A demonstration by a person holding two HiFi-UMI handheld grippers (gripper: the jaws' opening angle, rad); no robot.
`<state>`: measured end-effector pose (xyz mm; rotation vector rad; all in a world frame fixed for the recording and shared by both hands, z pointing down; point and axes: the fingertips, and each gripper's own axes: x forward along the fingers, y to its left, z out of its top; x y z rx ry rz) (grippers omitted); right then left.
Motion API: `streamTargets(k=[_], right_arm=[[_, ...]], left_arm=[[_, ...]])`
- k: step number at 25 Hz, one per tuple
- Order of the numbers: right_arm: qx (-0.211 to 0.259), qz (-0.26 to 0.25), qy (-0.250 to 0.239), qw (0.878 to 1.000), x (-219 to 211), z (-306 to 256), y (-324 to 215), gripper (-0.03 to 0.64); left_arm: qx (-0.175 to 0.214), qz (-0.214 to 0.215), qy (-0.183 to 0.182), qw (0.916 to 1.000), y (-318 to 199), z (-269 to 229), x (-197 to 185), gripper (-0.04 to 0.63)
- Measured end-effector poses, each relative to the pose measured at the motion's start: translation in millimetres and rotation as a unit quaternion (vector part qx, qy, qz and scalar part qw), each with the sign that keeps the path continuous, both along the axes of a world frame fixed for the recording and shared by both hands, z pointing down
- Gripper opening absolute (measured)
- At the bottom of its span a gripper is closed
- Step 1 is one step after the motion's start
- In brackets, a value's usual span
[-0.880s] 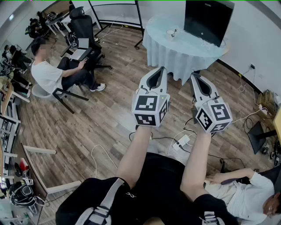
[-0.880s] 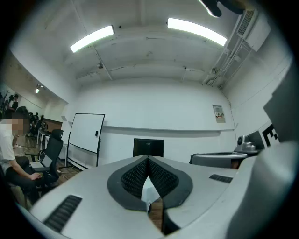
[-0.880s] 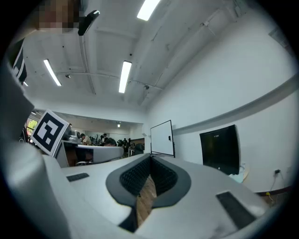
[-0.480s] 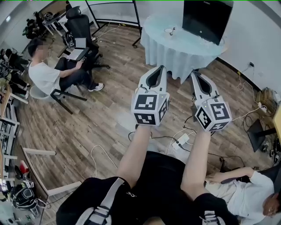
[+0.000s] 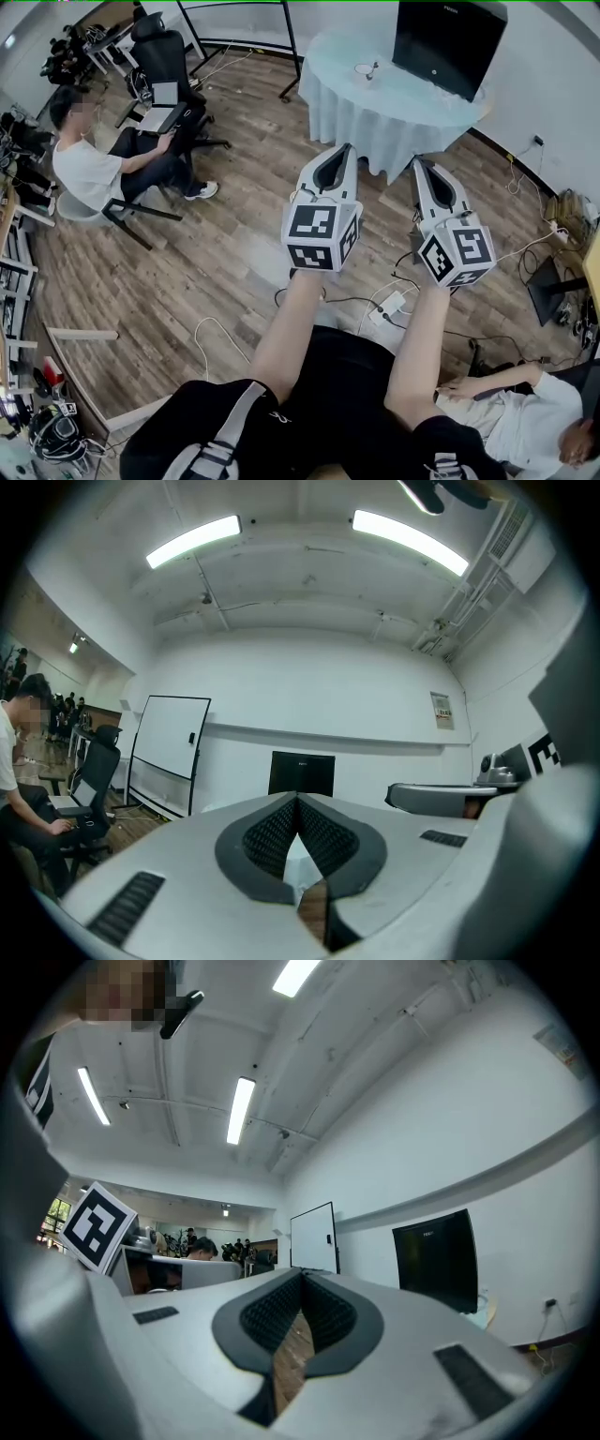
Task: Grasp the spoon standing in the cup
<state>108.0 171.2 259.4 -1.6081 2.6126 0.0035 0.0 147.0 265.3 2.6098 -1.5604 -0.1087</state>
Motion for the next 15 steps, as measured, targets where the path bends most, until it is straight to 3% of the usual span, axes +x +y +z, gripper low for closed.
streamTargets(k=[15], right_arm=[[-0.022,0.009,-0.021,0.999,-82.9,7.6,-81.1,0.000]], left_arm=[[-0.041,0.008,0.018,0.9990,-91.0,22.8,-81.2,0.002]])
